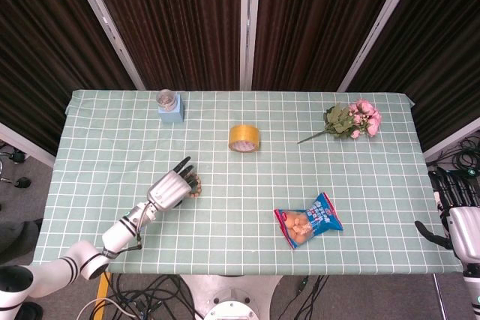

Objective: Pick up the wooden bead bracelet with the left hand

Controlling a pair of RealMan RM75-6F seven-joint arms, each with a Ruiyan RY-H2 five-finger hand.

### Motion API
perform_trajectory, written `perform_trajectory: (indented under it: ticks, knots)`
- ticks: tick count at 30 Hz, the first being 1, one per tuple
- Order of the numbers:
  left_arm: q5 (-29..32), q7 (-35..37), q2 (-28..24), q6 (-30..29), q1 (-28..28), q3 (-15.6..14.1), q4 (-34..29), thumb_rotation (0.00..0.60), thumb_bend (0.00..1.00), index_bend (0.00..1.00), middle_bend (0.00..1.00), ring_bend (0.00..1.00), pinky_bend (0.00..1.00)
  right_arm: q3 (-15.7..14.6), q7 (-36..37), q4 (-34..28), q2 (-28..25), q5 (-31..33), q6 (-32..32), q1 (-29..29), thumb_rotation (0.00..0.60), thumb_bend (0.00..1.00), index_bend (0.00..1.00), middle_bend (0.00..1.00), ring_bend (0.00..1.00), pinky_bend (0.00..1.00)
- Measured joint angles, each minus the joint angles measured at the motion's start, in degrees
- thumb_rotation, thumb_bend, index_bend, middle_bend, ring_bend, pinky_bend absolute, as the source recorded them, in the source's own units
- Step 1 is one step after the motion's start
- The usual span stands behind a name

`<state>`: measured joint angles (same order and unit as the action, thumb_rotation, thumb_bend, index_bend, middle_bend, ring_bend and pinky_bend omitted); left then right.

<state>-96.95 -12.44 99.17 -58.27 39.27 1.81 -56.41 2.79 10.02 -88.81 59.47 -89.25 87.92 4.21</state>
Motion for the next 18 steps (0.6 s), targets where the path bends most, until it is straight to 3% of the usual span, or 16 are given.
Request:
perform_trajectory:
  ticks: [18]
  knots:
    - [1.1, 8.0, 2.6, -1.0, 0.9, -2.6, 5.9, 0.600, 0.39, 0.52, 0.49, 0.21, 0.08, 0.3, 0.4, 0.3, 0.2, 0.5, -0.9, 0.1, 0.600, 0.10, 0.00, 0.00, 0.00, 0.00]
